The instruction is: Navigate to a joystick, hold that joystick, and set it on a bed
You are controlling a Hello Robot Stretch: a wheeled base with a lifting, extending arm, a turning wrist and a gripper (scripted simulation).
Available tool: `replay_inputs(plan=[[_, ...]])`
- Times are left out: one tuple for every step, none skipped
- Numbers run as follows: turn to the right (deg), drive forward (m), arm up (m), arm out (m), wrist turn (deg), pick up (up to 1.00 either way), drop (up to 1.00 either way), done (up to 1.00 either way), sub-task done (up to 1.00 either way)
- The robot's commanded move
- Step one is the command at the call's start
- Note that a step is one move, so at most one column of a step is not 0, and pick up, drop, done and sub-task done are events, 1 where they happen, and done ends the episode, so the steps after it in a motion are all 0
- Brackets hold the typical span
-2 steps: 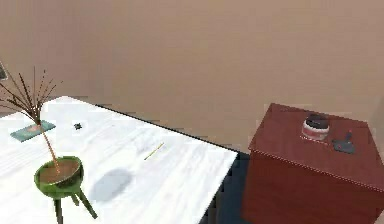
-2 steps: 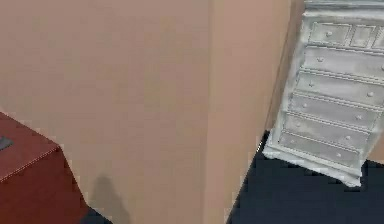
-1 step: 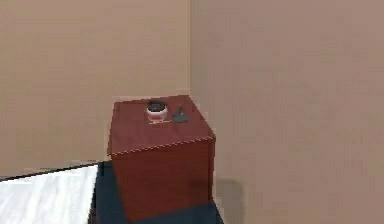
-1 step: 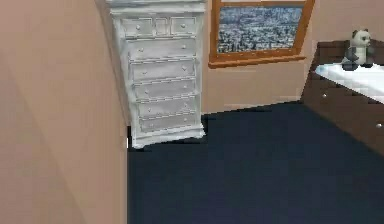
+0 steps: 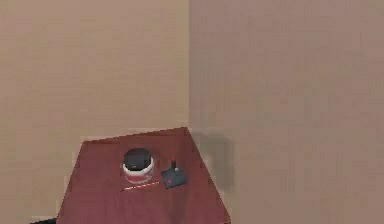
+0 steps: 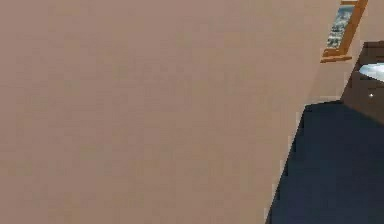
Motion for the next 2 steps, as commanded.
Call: replay_inputs(plan=[[-45.0, 0.0, 0.0, 0.0, 0.0, 0.0, 0.0, 0.0, 0.0], [-42.0, 0.0, 0.0, 0.0, 0.0, 0.0, 0.0, 0.0, 0.0]])
